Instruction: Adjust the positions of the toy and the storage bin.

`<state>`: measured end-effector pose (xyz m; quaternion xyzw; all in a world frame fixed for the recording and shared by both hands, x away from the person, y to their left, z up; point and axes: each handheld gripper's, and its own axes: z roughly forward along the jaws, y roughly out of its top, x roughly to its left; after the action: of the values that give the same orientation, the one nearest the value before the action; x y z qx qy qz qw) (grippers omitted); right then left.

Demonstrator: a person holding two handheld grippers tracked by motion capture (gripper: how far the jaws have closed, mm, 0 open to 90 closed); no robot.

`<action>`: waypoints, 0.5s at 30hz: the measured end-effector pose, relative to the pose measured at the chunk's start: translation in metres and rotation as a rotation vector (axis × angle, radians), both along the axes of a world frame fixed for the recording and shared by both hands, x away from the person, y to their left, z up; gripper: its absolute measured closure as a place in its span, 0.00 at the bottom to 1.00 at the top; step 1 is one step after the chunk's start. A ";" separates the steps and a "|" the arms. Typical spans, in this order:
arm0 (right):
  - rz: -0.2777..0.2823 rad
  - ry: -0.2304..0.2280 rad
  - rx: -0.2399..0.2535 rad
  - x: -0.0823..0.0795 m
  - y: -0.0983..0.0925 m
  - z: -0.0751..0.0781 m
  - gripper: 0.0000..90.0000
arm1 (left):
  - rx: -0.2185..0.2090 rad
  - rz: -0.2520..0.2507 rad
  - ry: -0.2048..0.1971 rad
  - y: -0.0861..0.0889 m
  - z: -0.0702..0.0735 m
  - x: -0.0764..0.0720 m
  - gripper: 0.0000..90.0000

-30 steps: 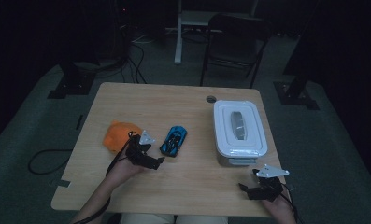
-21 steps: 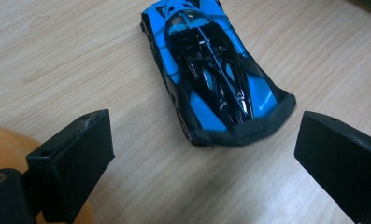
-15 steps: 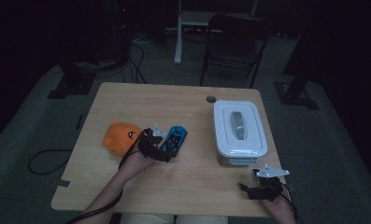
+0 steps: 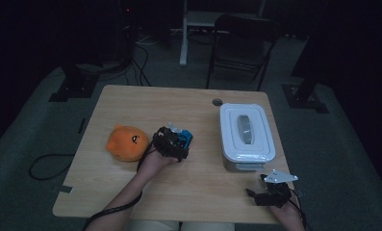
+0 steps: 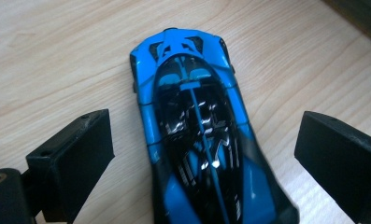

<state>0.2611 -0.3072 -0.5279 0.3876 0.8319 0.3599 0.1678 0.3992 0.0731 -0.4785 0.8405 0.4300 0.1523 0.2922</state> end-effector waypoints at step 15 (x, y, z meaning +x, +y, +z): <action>-0.006 -0.001 0.001 0.000 0.000 0.000 0.17 | 0.036 0.062 0.041 -0.009 -0.022 0.014 0.07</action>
<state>0.2613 -0.3075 -0.5279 0.3897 0.8305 0.3602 0.1692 0.4128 0.0642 -0.5003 0.8350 0.4587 0.1520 0.2633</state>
